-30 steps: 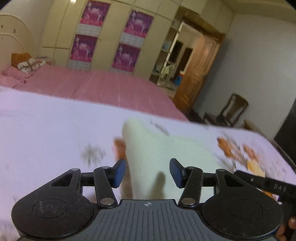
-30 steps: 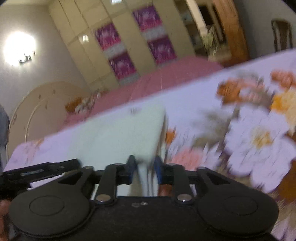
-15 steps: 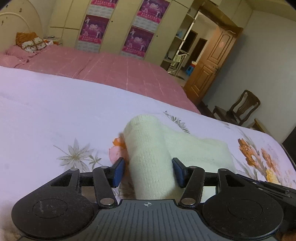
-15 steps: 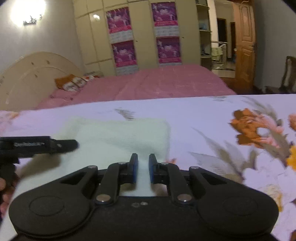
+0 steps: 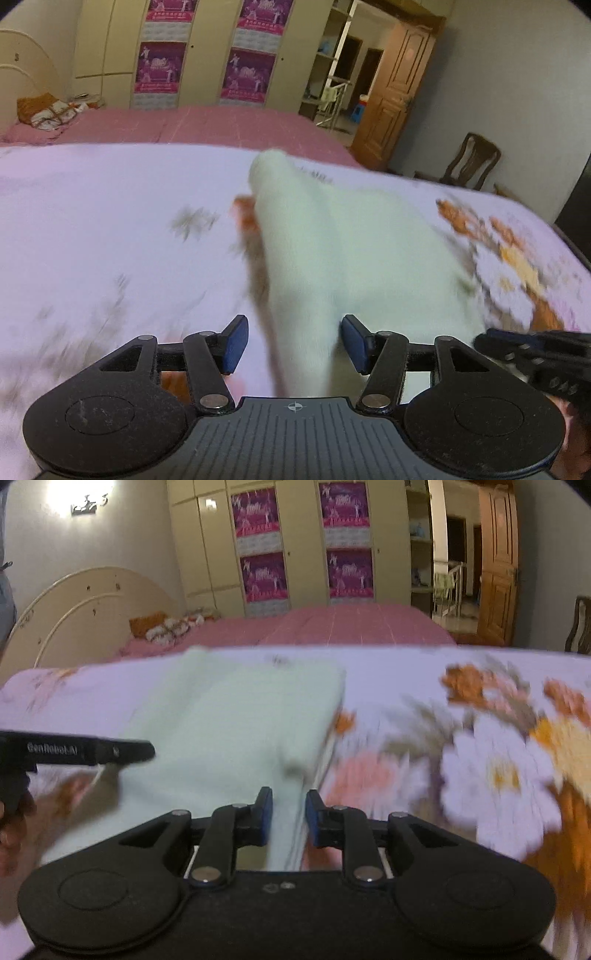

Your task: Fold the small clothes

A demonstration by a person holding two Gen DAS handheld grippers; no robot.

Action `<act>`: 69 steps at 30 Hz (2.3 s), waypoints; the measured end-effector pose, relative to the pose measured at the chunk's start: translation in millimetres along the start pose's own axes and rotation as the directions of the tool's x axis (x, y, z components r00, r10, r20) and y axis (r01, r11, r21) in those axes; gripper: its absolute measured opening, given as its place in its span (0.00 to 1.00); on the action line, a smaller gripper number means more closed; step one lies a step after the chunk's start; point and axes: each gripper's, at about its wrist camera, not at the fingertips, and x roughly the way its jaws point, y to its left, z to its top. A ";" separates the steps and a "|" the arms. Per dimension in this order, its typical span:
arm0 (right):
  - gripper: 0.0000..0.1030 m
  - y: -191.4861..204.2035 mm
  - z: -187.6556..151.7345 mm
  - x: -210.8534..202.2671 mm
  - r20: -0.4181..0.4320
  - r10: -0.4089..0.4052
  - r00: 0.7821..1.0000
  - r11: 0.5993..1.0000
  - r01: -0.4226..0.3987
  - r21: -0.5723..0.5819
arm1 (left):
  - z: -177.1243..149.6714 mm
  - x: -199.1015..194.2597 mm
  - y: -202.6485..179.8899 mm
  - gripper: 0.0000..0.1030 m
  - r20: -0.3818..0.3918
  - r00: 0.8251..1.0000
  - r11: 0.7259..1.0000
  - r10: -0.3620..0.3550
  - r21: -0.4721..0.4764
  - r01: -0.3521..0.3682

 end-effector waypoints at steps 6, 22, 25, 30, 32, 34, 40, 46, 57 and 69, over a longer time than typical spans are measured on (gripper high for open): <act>0.21 -5.7 -25.9 -37.6 -0.013 0.048 0.999 0.992 -0.046 0.119 | -32.9 -29.3 2.5 0.54 -0.024 0.999 0.999 -0.033 -0.038 0.032; 0.26 0.1 -37.4 -35.2 -0.075 0.033 0.997 0.991 -0.023 0.135 | -45.3 -47.2 -6.8 0.58 -0.058 0.998 0.999 0.025 0.035 -0.023; 0.27 -1.0 -36.8 -34.5 -0.084 0.028 0.996 0.989 -0.016 0.150 | -39.2 -52.4 -8.7 0.59 -0.065 0.997 0.999 0.040 0.039 -0.038; 0.34 4.8 -33.6 -43.2 -0.074 0.028 0.997 0.991 -0.018 0.130 | -44.8 -49.8 -9.0 0.66 -0.061 0.997 0.999 0.044 0.034 -0.042; 0.37 6.3 -38.7 -33.7 -0.111 0.012 0.994 0.994 0.000 0.111 | -44.6 -48.3 -8.8 0.66 -0.060 0.997 0.999 0.045 0.028 -0.043; 0.38 10.0 -37.3 -34.5 -0.117 -0.002 0.993 0.996 0.013 0.092 | -43.7 -48.6 -8.1 0.66 -0.065 0.997 0.999 0.043 0.025 -0.041; 0.40 -7.1 -29.3 -48.3 -0.055 0.042 0.998 0.979 -0.030 0.200 | -30.1 -57.7 3.1 0.66 -0.008 1.000 1.000 0.000 -0.015 0.000; 0.43 -54.4 -2.8 -36.2 0.019 0.113 0.993 0.899 -0.110 0.425 | 0.8 -31.5 35.0 0.66 -0.002 0.989 0.967 -0.146 -0.213 0.142; 0.60 -89.0 23.5 36.4 0.042 0.256 0.966 0.814 -0.239 0.529 | 18.4 33.3 57.0 0.66 -0.040 0.970 0.914 -0.238 -0.346 0.210; 0.54 -64.0 35.5 66.3 -0.021 0.299 0.954 0.873 -0.264 0.411 | 34.8 70.9 33.4 0.66 -0.052 0.958 0.913 -0.283 -0.320 0.252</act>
